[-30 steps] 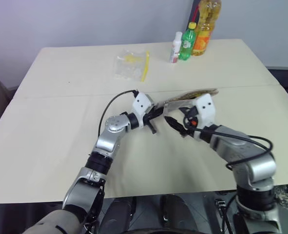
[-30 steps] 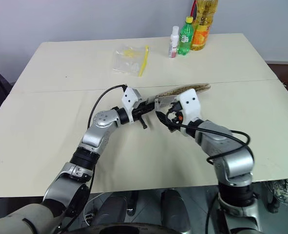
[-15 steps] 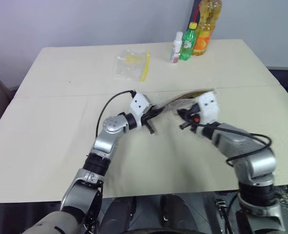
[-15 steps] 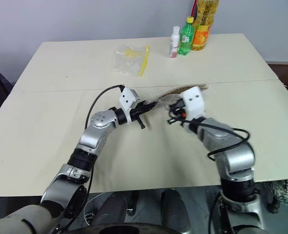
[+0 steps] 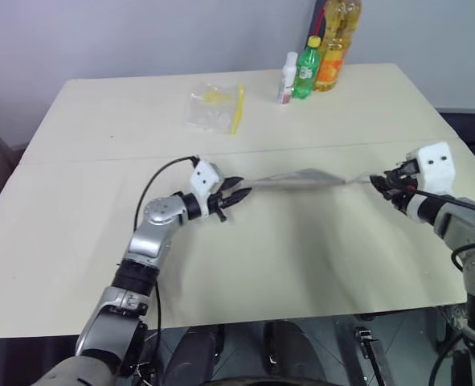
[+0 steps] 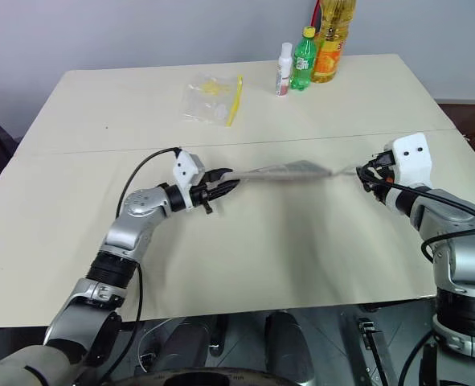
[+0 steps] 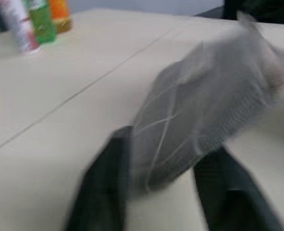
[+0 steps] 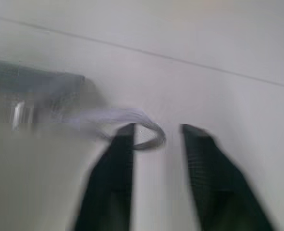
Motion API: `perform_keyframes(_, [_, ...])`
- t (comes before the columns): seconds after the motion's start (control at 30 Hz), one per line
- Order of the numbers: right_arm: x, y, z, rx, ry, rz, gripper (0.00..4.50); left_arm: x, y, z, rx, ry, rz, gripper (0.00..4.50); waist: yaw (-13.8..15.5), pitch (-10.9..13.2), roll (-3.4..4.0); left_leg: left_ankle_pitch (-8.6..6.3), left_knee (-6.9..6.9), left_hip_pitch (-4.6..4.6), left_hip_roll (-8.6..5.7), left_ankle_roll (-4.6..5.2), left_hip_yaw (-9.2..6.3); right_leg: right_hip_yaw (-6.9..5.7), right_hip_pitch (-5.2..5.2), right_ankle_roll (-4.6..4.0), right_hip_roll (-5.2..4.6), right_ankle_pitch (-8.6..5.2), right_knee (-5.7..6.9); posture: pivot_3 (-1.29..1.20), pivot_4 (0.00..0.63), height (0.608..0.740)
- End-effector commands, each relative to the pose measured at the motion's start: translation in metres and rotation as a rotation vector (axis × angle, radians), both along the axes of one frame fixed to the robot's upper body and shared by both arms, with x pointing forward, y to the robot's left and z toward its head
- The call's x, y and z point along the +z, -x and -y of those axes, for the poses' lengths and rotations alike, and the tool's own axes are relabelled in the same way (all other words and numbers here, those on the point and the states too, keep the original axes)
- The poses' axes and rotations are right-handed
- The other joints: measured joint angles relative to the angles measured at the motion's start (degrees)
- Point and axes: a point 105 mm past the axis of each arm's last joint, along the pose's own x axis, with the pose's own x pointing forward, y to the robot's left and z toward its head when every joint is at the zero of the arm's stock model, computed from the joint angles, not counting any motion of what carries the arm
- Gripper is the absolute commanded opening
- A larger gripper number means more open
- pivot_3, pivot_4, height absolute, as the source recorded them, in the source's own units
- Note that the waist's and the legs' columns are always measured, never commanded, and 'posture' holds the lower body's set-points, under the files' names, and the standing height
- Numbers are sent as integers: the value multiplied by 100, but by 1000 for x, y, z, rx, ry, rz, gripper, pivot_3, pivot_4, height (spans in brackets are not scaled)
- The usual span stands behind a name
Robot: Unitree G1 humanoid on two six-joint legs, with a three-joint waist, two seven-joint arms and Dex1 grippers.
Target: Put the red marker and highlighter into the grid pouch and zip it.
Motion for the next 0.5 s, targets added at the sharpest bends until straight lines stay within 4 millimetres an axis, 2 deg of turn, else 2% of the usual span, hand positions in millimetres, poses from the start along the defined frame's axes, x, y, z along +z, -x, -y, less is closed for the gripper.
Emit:
perform_keyframes(0.03, [6,13,-9,109,41,37,3345,18,7,-16,1,34,7,3325,14,0,0,0,0,0,0,0,0,0,2,0,-1,0,-2,0,150,740])
perform_keyframes(0.13, [-1,25,-5,144,31,26,3345,13,14,-38,31,9,-41,3325,6,0,0,-1,0,0,-1,0,0,0,4,-1,-1,-1,-5,0,150,740])
perform_keyframes(0.27, [-3,36,19,108,-11,28,3345,0,17,-89,212,-51,-61,3325,-5,0,1,-2,-3,4,3,-1,0,2,2,-2,-1,-2,-5,0,150,740])
perform_keyframes(0.4, [-4,40,34,74,-21,36,3345,-6,18,-130,370,-61,-76,3325,23,0,1,-2,0,5,4,-2,0,3,6,-25,-4,-14,-8,0,150,740])
perform_keyframes(0.5, [-6,39,38,74,-27,40,3345,-10,23,-150,438,-76,-88,3325,14,0,1,-3,-2,7,4,-3,0,4,9,-26,-7,-14,-14,0,150,740])
